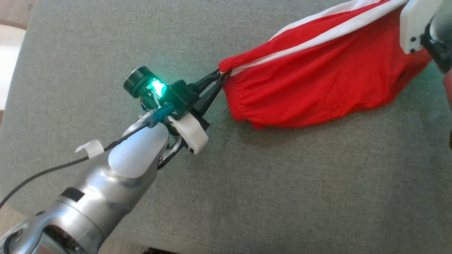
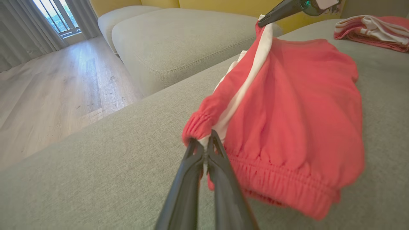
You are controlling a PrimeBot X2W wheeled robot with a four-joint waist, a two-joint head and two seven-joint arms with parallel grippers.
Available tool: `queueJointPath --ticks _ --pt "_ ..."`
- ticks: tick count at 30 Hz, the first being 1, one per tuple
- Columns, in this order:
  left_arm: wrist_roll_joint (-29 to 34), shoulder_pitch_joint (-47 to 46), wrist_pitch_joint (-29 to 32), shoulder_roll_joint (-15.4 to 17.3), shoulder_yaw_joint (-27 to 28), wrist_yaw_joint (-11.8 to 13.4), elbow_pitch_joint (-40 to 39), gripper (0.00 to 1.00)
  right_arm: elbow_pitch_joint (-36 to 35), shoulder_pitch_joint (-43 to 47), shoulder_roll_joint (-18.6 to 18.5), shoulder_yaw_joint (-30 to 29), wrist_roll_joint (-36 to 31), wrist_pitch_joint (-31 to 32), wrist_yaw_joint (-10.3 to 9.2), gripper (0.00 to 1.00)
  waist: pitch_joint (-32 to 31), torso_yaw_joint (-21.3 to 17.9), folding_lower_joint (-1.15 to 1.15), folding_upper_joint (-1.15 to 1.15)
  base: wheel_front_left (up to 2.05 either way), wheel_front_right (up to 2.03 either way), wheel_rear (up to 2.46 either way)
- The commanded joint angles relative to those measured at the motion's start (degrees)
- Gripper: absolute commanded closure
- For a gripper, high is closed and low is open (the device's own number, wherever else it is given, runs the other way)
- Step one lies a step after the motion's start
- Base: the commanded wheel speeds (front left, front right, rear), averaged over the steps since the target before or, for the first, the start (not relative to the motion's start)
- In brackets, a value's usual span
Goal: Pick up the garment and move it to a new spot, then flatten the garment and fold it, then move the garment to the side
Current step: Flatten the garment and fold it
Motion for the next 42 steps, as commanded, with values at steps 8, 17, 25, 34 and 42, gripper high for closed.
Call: queueJointPath --ticks 8,17,25,34,42 --pt "0.58 -2.57 -0.69 0.16 4.34 1.13 1.24 0.00 3.10 -4.83 1.62 -0.40 0.79 -6.95 -0.05 0.00 -0.05 0.21 0.00 0.00 0.00 0.00 0.00" --pt "0.59 0.13 -0.70 1.42 10.53 3.05 -1.46 0.00 6.55 -5.62 2.48 -4.49 2.32 -18.44 -0.05 0.00 -3.60 -2.50 0.00 0.00 0.00 0.00 0.00" --pt "-0.78 6.24 -0.71 2.75 21.76 6.60 -10.02 0.00 2.09 0.43 3.65 -4.22 7.07 -29.50 -0.05 0.00 -8.87 -6.82 0.00 0.00 0.00 0.00 0.00" --pt "0.35 16.73 -0.71 2.10 33.40 9.12 -20.15 0.00 -8.50 12.98 5.26 -7.15 10.58 -35.27 -0.05 0.00 -13.72 -11.43 0.00 0.00 0.00 0.00 0.00" --pt "3.22 27.17 -0.71 -0.87 40.26 8.47 -24.45 0.00 -20.69 30.05 10.86 -14.43 7.10 -36.05 -0.05 0.00 -16.68 -14.50 0.00 0.00 0.00 0.00 0.00"
